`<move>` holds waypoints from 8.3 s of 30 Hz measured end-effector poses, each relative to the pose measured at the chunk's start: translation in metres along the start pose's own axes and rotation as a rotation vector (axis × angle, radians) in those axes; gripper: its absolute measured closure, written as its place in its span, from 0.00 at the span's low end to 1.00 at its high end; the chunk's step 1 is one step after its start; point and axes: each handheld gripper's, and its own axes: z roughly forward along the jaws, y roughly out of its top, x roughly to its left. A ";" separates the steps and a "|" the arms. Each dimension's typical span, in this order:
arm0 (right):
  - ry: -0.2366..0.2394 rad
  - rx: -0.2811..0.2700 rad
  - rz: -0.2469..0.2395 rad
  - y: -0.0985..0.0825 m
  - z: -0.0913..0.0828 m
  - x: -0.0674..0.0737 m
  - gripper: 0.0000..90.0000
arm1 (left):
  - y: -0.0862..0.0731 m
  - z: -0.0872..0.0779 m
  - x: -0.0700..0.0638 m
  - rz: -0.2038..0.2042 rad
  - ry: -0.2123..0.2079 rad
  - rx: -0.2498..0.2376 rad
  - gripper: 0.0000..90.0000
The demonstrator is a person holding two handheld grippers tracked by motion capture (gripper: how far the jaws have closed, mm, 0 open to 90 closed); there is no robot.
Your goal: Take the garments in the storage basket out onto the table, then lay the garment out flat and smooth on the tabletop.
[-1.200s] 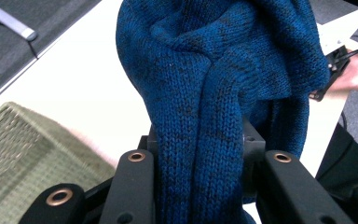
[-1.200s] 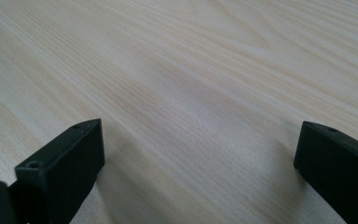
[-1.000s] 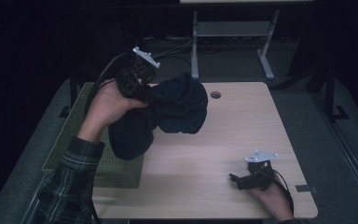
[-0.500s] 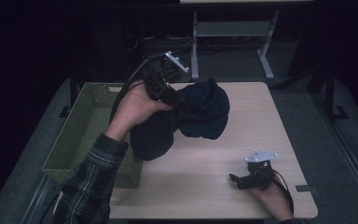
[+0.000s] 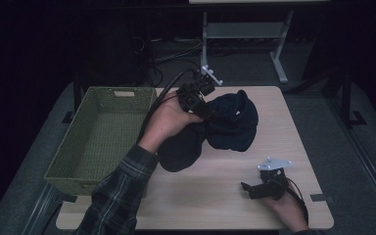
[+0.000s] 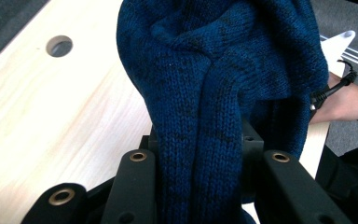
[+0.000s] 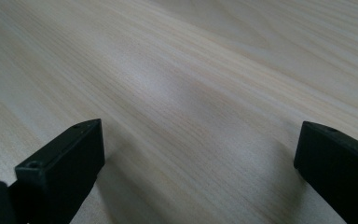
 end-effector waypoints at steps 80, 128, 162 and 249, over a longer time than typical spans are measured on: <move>0.003 -0.001 -0.005 0.000 0.000 -0.001 0.01 | -0.089 0.073 0.013 -0.188 0.142 -0.009 1.00; 0.004 0.000 -0.006 0.000 0.000 -0.001 0.01 | -0.134 0.138 -0.046 -0.154 -0.105 0.023 0.99; 0.014 -0.001 -0.017 -0.001 0.000 -0.002 0.01 | -0.200 0.125 -0.020 -0.169 0.057 0.079 1.00; 0.003 0.145 0.111 0.115 0.067 -0.104 0.77 | -0.204 0.126 -0.021 -0.213 0.055 0.034 1.00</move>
